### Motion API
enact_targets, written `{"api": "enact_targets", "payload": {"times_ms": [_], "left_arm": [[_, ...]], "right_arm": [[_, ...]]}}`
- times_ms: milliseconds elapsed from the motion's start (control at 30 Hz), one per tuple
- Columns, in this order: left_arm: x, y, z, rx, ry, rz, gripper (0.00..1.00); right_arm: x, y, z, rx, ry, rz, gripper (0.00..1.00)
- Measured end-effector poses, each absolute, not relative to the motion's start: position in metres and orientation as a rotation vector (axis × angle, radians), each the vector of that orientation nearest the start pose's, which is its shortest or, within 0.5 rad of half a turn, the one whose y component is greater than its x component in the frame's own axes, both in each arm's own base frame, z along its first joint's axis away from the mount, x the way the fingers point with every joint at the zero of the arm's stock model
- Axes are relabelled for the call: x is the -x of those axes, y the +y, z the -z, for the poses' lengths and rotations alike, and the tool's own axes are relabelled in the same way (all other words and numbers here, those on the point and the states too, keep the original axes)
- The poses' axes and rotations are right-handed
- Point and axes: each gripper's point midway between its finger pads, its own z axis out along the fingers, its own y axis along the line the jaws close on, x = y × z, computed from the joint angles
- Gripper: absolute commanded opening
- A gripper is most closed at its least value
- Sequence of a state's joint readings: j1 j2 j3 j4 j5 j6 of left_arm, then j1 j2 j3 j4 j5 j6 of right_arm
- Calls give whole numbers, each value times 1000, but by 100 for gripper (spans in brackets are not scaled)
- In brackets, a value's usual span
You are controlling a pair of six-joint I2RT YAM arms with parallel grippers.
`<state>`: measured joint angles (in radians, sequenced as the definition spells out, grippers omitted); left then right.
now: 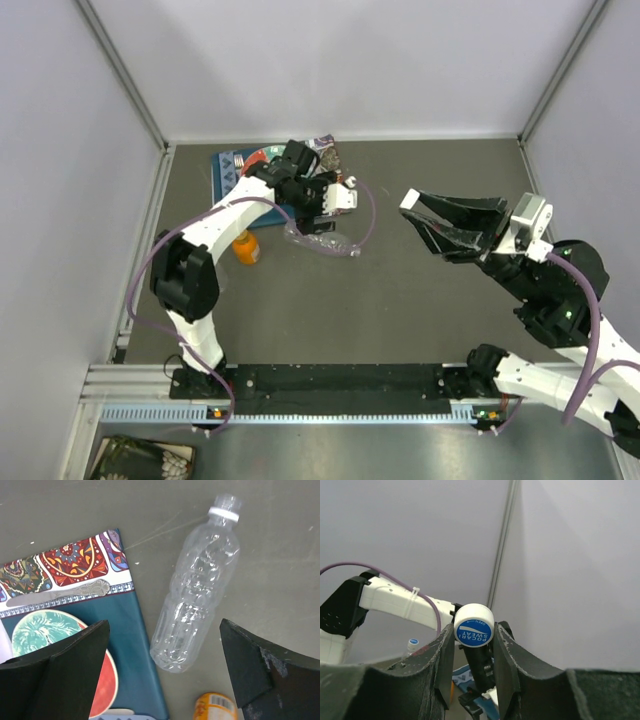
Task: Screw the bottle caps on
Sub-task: Pick up the bottle cap from the center of the board, then pick up the plastic bottle at the center of the board.
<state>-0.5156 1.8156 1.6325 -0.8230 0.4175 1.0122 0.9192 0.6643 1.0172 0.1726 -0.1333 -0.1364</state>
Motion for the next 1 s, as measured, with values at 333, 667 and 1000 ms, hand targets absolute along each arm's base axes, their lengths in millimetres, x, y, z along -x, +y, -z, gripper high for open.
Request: {"api": "enact_targets", "payload": {"times_ms": [333,667,1000], "left_arm": [[-382,-243,-109,-2120,1512,223,98],[-382,-246,-64,-2256,1489,247,98],[-379,-235,-34,-2324,1563,236,88]], "right_arm": [[-138,211,-502,654,884,-786,25],[-138,211,-497,662,905,-785,25],[-141,214,-496,660,924,-791,25]]}}
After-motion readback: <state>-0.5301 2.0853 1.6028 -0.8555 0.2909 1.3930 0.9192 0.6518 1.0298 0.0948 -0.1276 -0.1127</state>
